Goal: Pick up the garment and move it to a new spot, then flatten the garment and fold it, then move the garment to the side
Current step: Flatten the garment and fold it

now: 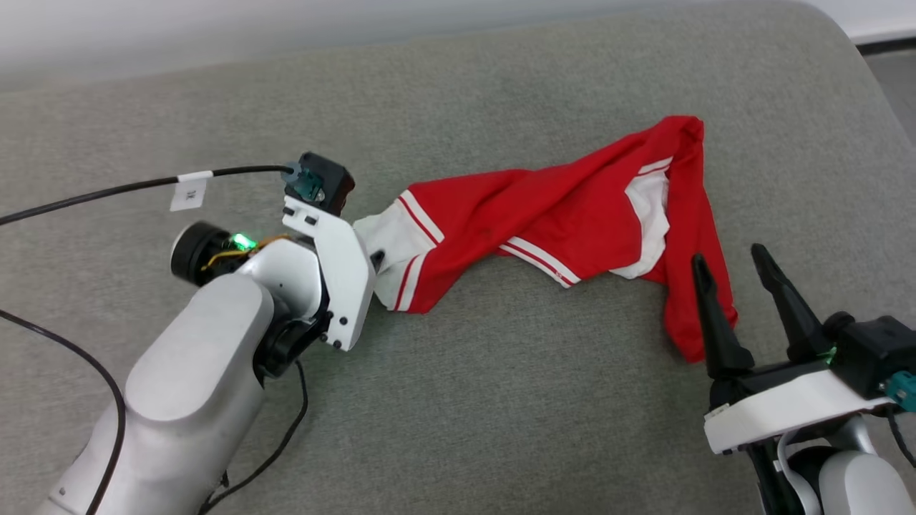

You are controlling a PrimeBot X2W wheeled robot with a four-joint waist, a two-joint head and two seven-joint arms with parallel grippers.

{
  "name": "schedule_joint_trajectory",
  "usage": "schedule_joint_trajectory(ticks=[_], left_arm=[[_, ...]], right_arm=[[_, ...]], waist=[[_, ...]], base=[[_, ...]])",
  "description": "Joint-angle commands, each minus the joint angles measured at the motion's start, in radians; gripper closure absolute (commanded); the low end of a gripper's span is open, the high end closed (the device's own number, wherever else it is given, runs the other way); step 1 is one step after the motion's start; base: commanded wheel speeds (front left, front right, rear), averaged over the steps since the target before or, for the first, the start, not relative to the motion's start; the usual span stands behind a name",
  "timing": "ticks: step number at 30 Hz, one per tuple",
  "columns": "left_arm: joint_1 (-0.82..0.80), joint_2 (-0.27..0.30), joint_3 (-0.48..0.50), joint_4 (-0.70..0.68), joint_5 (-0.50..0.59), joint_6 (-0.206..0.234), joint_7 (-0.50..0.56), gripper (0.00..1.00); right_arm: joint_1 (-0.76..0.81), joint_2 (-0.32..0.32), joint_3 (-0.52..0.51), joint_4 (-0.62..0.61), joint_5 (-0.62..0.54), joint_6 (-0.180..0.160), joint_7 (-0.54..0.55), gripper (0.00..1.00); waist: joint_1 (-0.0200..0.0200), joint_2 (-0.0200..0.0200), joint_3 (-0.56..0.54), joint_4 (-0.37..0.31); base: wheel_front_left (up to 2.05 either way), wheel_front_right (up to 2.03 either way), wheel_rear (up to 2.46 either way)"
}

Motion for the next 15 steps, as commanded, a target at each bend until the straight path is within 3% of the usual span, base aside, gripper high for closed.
schedule_joint_trajectory(ticks=[1,9,10,11,12,15], left_arm=[[-0.006,-0.001,-0.011,0.039,-0.021,-0.015,0.047,0.00],[0.036,-0.017,-0.058,0.203,-0.072,-0.039,0.198,0.00],[0.044,-0.023,-0.060,0.219,-0.082,-0.042,0.210,0.24],[0.049,-0.028,-0.062,0.230,-0.088,-0.045,0.212,0.65],[0.053,-0.032,-0.059,0.238,-0.094,-0.045,0.203,1.00],[0.050,-0.039,-0.043,0.233,-0.092,-0.041,0.144,1.00]], right_arm=[[-0.019,0.004,0.007,0.015,0.006,0.000,-0.012,0.00],[-0.037,0.009,0.020,0.047,0.023,0.000,-0.030,0.00],[-0.036,0.009,0.021,0.048,0.026,0.000,-0.032,0.00],[-0.036,0.010,0.021,0.050,0.027,0.000,-0.031,0.00],[-0.035,0.010,0.021,0.053,0.028,0.000,-0.031,0.00],[-0.023,0.010,0.011,0.056,0.028,0.000,-0.029,0.00]], waist=[[-0.0002,0.0000,0.025,-0.023],[-0.0002,0.0000,0.035,-0.043],[-0.0002,0.0000,0.034,-0.045],[-0.0002,0.0000,0.033,-0.046],[-0.0002,0.0000,0.028,-0.048],[-0.0002,0.0000,0.013,-0.042]], base=[[0.00,0.00,0.00],[0.00,0.00,0.00],[0.00,0.00,0.00],[0.00,0.00,0.00],[0.00,0.00,0.00],[0.00,0.00,0.00]])
